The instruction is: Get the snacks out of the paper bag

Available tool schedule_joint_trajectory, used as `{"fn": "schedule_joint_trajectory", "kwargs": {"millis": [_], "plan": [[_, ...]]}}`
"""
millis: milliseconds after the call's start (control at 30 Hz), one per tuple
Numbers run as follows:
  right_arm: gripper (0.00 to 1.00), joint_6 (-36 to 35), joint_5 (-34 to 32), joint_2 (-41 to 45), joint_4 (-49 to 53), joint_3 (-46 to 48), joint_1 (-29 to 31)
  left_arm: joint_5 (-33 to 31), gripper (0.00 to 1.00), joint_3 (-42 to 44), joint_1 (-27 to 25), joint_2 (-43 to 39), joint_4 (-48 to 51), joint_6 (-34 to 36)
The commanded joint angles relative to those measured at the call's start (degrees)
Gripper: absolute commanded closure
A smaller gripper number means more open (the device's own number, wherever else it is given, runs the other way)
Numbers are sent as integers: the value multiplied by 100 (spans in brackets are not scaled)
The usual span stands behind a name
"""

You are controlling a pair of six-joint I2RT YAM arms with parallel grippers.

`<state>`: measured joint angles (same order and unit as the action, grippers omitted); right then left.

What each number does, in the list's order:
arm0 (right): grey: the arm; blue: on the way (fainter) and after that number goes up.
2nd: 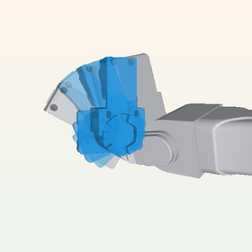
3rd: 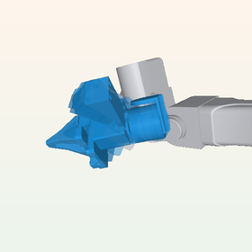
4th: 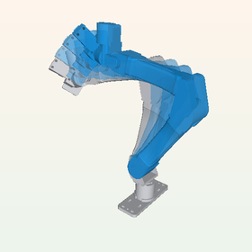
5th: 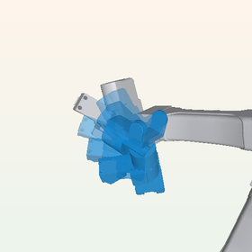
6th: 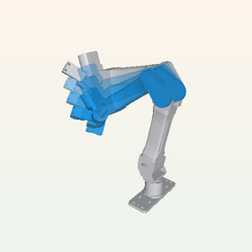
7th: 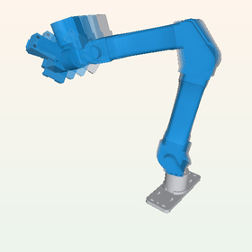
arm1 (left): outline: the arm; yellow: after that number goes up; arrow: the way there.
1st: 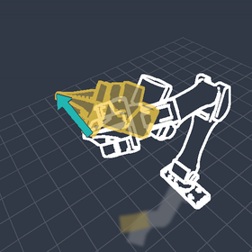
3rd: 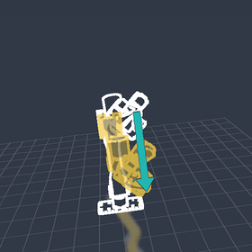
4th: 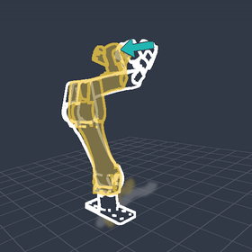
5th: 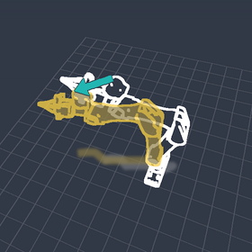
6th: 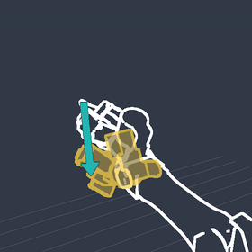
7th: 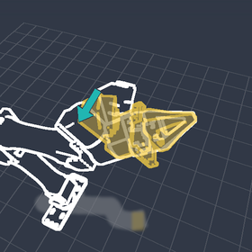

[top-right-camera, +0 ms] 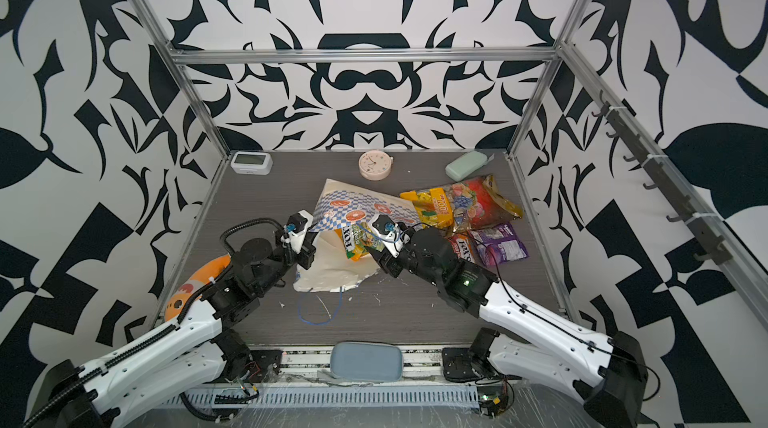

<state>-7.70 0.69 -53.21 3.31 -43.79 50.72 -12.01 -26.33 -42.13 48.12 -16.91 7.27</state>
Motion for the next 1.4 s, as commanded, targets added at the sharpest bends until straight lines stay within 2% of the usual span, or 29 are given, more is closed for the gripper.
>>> {"fn": "schedule_joint_trajectory", "kwargs": {"millis": [0, 133, 267, 333, 467, 600, 700, 767, 833, 933, 1100, 1367], "plan": [[35, -75, 193, -126, 0, -495, 46, -333, 100, 14, 82, 70, 113, -89], [34, 143, 93, -1200, 226, -864, 49, -451, 100, -52, 82, 119, 119, -89], [35, 440, 32, -2093, -115, -1122, 36, -978, 100, -60, 82, 76, 116, -222], [34, 526, 68, -2431, -481, -1165, -33, -1804, 100, -28, 89, 57, 110, -417], [35, 599, 700, -3207, -908, -1614, -345, -3350, 100, -83, 122, 139, 99, -536], [36, 676, 1351, -4347, -615, -2990, -681, -3706, 100, -402, 471, 557, 134, -810], [36, 700, 1689, -5375, -10, -4443, -844, -4104, 100, -623, 689, 1041, -307, -909], [37, 769, 1887, -5972, 637, -5461, -937, -4160, 100, -832, 893, 1301, -323, -1179], [38, 845, 2099, -6275, 1182, -6102, -980, -4063, 100, -886, 978, 1471, -589, -1231], [37, 1068, 2236, -6260, 1586, -6228, -1000, -3872, 100, -693, 983, 1563, -1177, -1092], [36, 1466, 2613, -6245, 2819, -6360, -1061, -3442, 100, -567, 987, 1617, -1316, -1001], [35, 1829, 4018, -6179, 3875, -6771, -1090, -3300, 100, -562, 985, 1588, -1161, -1098]]}}
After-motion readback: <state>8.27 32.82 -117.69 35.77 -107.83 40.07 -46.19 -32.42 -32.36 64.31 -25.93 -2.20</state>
